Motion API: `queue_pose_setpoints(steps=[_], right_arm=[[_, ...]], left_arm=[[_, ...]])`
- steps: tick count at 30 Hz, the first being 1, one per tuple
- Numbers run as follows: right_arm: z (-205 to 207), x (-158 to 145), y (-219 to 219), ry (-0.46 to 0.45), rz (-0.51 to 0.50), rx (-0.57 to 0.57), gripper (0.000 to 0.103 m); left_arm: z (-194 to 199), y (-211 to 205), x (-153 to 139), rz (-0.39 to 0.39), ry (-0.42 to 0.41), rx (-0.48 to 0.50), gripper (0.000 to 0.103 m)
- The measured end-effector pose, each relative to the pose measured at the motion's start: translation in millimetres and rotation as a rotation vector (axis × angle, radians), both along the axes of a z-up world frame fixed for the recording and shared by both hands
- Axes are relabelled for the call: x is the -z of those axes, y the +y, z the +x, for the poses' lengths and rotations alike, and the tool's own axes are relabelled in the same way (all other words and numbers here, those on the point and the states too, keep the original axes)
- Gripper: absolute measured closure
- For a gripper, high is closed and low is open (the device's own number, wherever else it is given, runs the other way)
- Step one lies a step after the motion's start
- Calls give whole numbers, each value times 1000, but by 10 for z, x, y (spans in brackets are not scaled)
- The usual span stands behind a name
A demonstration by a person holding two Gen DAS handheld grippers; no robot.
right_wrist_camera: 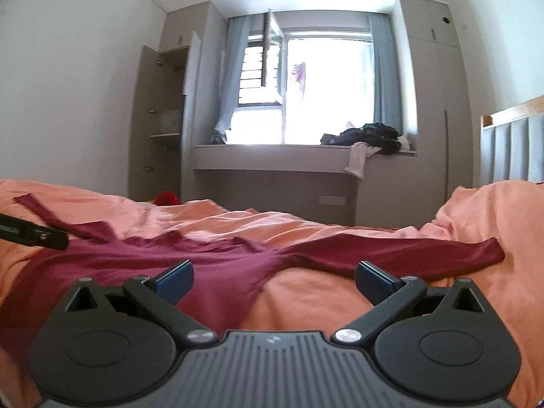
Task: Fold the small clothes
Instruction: 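Grasp the dark red shirt's sleeve cuff with the right gripper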
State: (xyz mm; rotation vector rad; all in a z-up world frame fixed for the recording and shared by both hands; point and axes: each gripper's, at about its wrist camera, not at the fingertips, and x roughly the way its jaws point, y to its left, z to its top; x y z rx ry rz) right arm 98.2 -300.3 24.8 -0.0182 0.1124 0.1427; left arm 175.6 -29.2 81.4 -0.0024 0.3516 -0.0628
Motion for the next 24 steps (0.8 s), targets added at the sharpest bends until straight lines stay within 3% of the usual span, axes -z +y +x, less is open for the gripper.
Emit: queue_pose_setpoints(steps=[10, 15, 24], right_arm=[[889, 152, -928, 93, 139, 116, 0], [1210, 306, -1419, 179, 218, 194, 0], [1733, 476, -2002, 244, 329, 325, 0]], left_arm=[[860, -99, 217, 83, -49, 37, 0], [1078, -25, 408, 56, 11, 33, 0], [1200, 9, 694, 44, 103, 52, 0]])
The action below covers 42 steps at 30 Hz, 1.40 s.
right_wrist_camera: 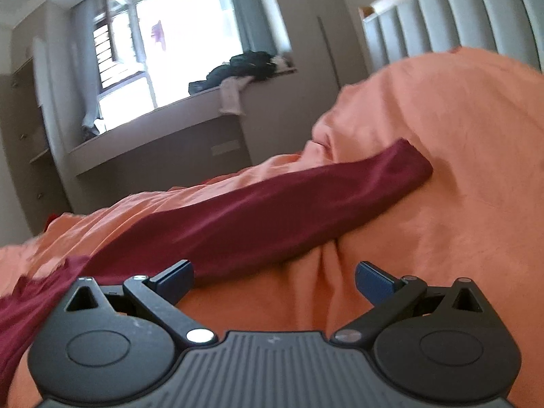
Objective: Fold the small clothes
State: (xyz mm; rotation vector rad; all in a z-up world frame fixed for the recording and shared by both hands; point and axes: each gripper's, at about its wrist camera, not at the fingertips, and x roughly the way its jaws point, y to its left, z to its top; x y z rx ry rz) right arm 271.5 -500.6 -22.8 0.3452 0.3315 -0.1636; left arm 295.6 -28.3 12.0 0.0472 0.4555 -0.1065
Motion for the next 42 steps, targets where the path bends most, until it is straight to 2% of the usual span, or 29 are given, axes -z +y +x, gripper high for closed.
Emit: queue_pose_setpoints(steps=[4, 8, 11, 13, 21, 23, 25, 27, 29, 33, 37, 39, 42], right_arm=[[236, 63, -174, 3, 33, 30, 0], [338, 73, -356, -22, 59, 122, 1], [385, 123, -479, -39, 85, 191, 9], [439, 138, -516, -43, 69, 224, 17], [693, 146, -682, -46, 25, 295, 30], [759, 154, -721, -46, 24, 320, 42], [776, 165, -768, -48, 47, 345, 76], [763, 195, -826, -71, 93, 346, 94], [730, 206, -838, -91, 114, 341, 95], [657, 41, -710, -128, 51, 338, 96], [690, -261, -464, -160, -1, 316, 96], [750, -515, -236, -155, -78, 274, 96], [787, -945, 230, -190, -224, 179, 96]], left_arm=[[-9, 18, 33, -14, 11, 7, 0], [-19, 16, 63, -23, 12, 5, 0], [-22, -17, 85, -5, 7, 8, 0], [-18, -21, 88, -5, 8, 9, 0], [-16, -21, 94, -12, 8, 10, 0], [-15, -21, 93, -15, 7, 10, 0], [-15, -20, 94, -14, 7, 10, 0], [-14, -23, 95, -12, 7, 10, 0], [-13, -17, 92, -14, 8, 10, 0], [6, 27, 53, -43, 25, 33, 0], [55, 228, -84, -175, 52, 59, 1], [63, 356, -149, -235, 52, 46, 1], [46, 485, -269, -244, 9, 2, 1]])
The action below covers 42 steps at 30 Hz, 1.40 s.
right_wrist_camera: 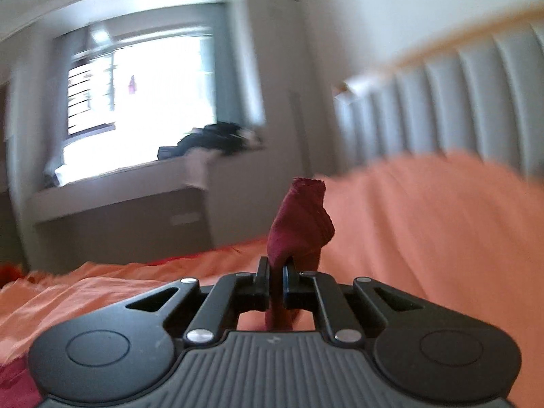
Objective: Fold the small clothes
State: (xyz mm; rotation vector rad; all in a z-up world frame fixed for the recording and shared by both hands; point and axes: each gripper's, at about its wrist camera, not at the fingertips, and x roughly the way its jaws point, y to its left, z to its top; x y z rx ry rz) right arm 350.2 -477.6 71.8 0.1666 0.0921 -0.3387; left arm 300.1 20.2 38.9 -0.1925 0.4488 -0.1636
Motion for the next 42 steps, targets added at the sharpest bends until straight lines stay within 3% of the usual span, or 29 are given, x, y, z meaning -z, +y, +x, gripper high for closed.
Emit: queue_pose_setpoints(steps=[6, 12, 17, 23, 28, 32, 33, 35, 37, 39, 42], right_arm=[[3, -557, 1105, -30, -218, -217, 96], [-86, -581, 2346, -19, -427, -467, 96], [-305, -254, 3296, 19, -587, -650, 96], [-692, 448, 4174, 113, -823, -801, 96], [-957, 1000, 4496, 165, -1077, -850, 96], [-1062, 1247, 4547, 199, -1154, -895, 94], [-1071, 1253, 4537, 202, -1150, -915, 90], [-1136, 1255, 4495, 204, -1120, -933, 66], [-1167, 1154, 4375, 194, -1061, -925, 27], [-1172, 1016, 4193, 205, -979, -930, 11], [-1084, 817, 3878, 246, -838, -901, 6]], left_arm=[[-11, 235, -196, -19, -53, -96, 1], [0, 470, -228, -24, -44, -194, 1], [-4, 547, -241, 0, -58, -229, 1], [-26, 636, -221, -34, -50, -259, 1], [-48, 648, -203, -45, -54, -258, 0], [-26, 638, -192, -73, -47, -233, 0], [-11, 636, -181, -81, -40, -225, 1], [17, 624, -155, -97, -27, -209, 0], [41, 608, -134, -104, -19, -192, 0], [65, 587, -117, -104, -9, -175, 1], [103, 540, -85, -117, 18, -140, 1]])
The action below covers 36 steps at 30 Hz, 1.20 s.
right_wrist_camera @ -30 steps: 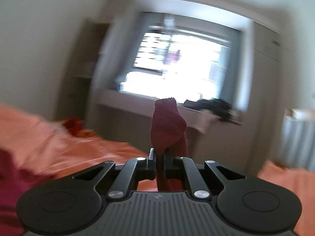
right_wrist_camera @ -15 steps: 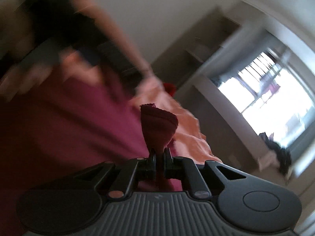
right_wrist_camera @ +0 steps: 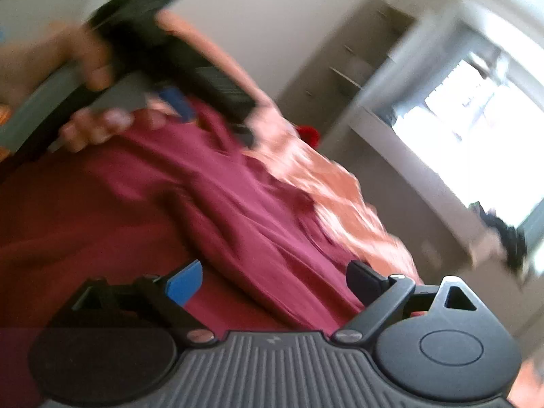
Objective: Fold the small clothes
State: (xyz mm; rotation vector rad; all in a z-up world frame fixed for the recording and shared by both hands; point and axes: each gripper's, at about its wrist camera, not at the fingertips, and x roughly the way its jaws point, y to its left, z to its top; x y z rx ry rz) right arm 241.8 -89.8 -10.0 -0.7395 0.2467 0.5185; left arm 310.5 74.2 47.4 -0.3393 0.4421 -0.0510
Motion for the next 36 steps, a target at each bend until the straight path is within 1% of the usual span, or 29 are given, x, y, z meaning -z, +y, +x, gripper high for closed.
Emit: queue_pose_setpoints(steps=[2, 4, 6, 8, 10, 12, 14, 15, 17, 18, 19, 20, 21, 22, 23, 24, 25, 26, 27, 29, 30, 32, 33, 34, 35, 36], right_arm=[[97, -130, -246, 43, 82, 60, 2], [208, -241, -539, 77, 186, 134, 0], [436, -338, -818, 116, 307, 214, 0], [701, -392, -1063, 152, 413, 283, 0], [1036, -446, -1306, 198, 497, 354, 0], [1437, -444, -1563, 280, 579, 416, 0], [1750, -343, -1695, 353, 656, 459, 1], [1821, -307, -1796, 393, 689, 474, 2], [2078, -219, -1855, 471, 726, 485, 3], [2234, -149, -1849, 498, 728, 488, 7], [2303, -102, -1812, 500, 725, 497, 13], [2353, -72, -1832, 498, 719, 510, 16], [2386, -59, -1854, 497, 718, 519, 32], [2446, -40, -1881, 502, 718, 522, 61], [2455, -36, -1910, 508, 707, 533, 73], [2462, -45, -1928, 504, 701, 539, 80], [2436, -52, -1966, 490, 702, 539, 89], [2452, -52, -2003, 471, 706, 544, 90], [2424, -73, -2045, 448, 712, 556, 91], [2423, -60, -2134, 401, 729, 590, 91], [2426, -32, -2151, 395, 719, 583, 91], [2435, 52, -2144, 422, 685, 591, 86], [2412, 65, -2145, 416, 682, 600, 75], [2366, 55, -2170, 402, 700, 606, 60], [2308, 31, -2220, 392, 727, 608, 52], [2242, 3, -2265, 379, 749, 608, 41]], left_arm=[[12, -46, 26, -8, 17, 28, 1], [11, -122, 55, 7, 24, 57, 1], [11, -210, 87, 47, 25, 77, 0], [-3, -308, 127, 106, 26, 92, 0], [-4, -376, 163, 143, 31, 101, 0], [3, -408, 186, 169, 34, 112, 1], [8, -423, 194, 186, 34, 122, 0], [11, -427, 193, 189, 36, 126, 0], [19, -434, 198, 194, 42, 135, 0], [17, -443, 196, 196, 44, 137, 0], [23, -446, 198, 199, 48, 142, 0], [27, -450, 199, 202, 50, 146, 0], [30, -457, 199, 206, 51, 150, 0], [30, -462, 198, 210, 51, 154, 0], [31, -465, 198, 213, 51, 158, 0], [36, -470, 195, 216, 50, 161, 0], [39, -473, 195, 218, 52, 162, 0], [40, -480, 198, 222, 54, 161, 0], [55, -489, 206, 229, 59, 160, 0], [91, -530, 242, 267, 86, 161, 0], [109, -551, 258, 285, 96, 162, 1], [125, -601, 284, 324, 105, 163, 0], [123, -612, 292, 336, 105, 165, 0], [121, -617, 293, 342, 102, 166, 1], [118, -612, 291, 341, 100, 166, 1], [114, -602, 292, 337, 99, 168, 1]])
